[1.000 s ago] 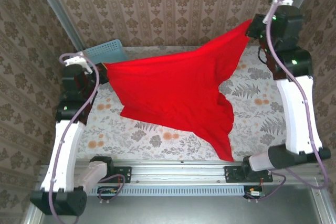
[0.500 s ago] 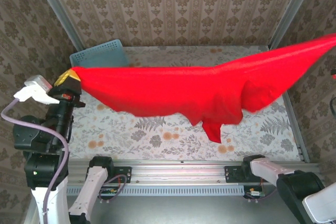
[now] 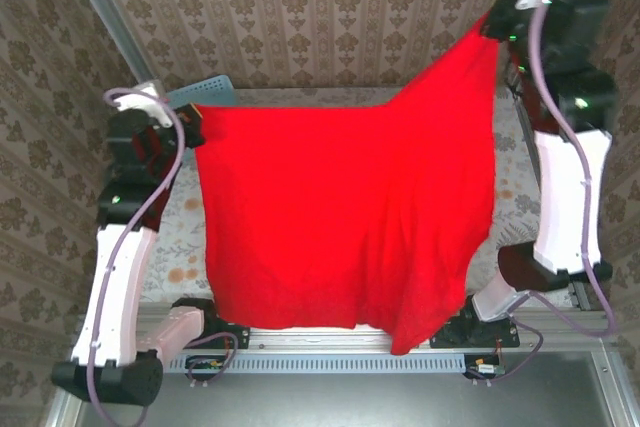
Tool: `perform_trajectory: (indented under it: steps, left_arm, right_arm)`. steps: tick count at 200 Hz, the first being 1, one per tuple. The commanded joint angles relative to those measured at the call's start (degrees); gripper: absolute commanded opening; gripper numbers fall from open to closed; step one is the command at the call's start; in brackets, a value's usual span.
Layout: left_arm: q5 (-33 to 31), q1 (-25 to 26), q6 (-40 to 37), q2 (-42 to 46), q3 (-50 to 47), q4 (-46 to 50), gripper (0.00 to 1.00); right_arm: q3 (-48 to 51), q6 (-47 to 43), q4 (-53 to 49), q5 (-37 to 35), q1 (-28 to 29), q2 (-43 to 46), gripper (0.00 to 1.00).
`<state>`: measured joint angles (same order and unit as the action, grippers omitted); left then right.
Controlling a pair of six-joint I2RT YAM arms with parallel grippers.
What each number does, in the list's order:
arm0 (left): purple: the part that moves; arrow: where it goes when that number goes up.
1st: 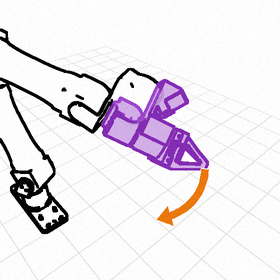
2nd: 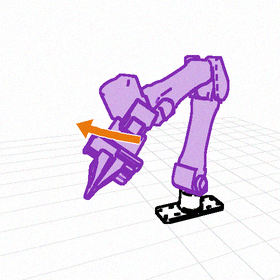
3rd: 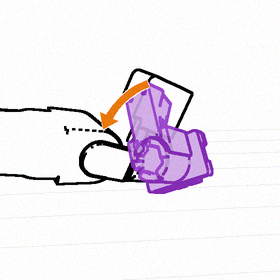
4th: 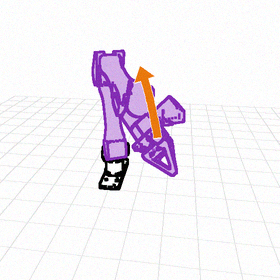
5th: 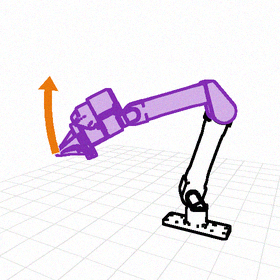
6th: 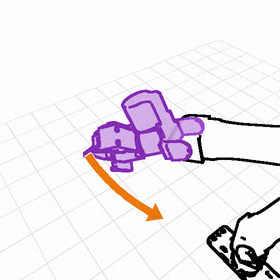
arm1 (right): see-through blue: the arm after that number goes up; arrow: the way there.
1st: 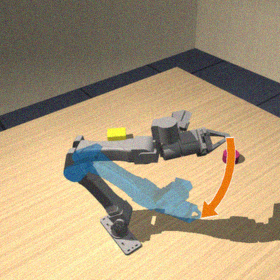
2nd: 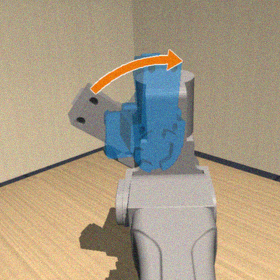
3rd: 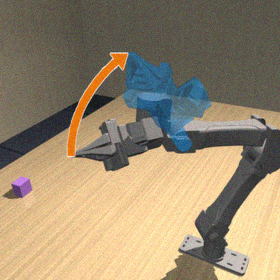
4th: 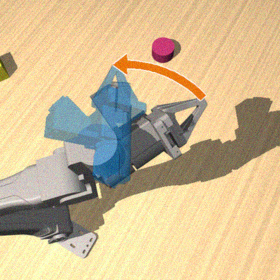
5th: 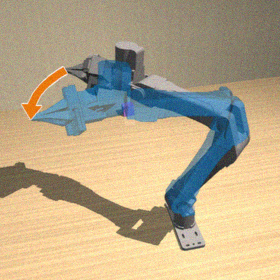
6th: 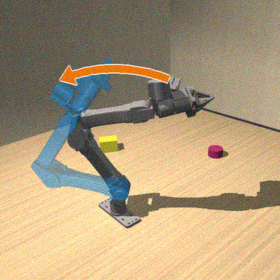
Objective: Fold the inside-out t-shirt
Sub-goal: Flatten out the T-shirt at the center of the table.
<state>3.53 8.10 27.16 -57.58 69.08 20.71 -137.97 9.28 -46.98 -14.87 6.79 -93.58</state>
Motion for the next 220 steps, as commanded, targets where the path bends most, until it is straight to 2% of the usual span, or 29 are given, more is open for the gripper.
perform_trajectory:
  steps: [1,30,68,95,141,184,220]
  left_arm:
    - [-1.6,1.2,-0.1,-4.5,-3.7,-6.0,0.00]
    - [-2.4,2.1,0.5,-15.3,-5.2,-10.4,0.00]
    - [-4.6,1.9,0.6,-28.9,-2.8,-14.9,0.00]
    - [-4.7,1.7,0.5,-37.6,2.0,-15.6,0.00]
    - [-5.6,1.1,0.2,-46.4,9.5,-15.2,0.00]
    - [-5.9,-0.1,-0.6,-50.9,14.5,-14.4,0.00]
    - [-6.2,0.0,-1.2,-53.1,16.3,-14.0,0.00]
  right_arm:
    - [7.0,-0.9,6.4,-2.2,-0.1,-0.9,0.00]
    - [14.2,-0.1,11.8,-2.3,-0.1,-8.0,0.00]
    - [12.0,0.4,15.6,-2.7,0.0,-21.0,0.00]
    - [2.7,-0.9,14.6,-5.2,-0.1,-31.1,0.00]
    - [-23.5,-1.2,9.4,-6.4,-1.7,-48.1,0.00]
    - [-25.1,1.2,12.4,-5.4,-4.6,-50.4,0.00]
    - [-25.1,0.2,13.2,-1.6,-5.6,-51.4,0.00]
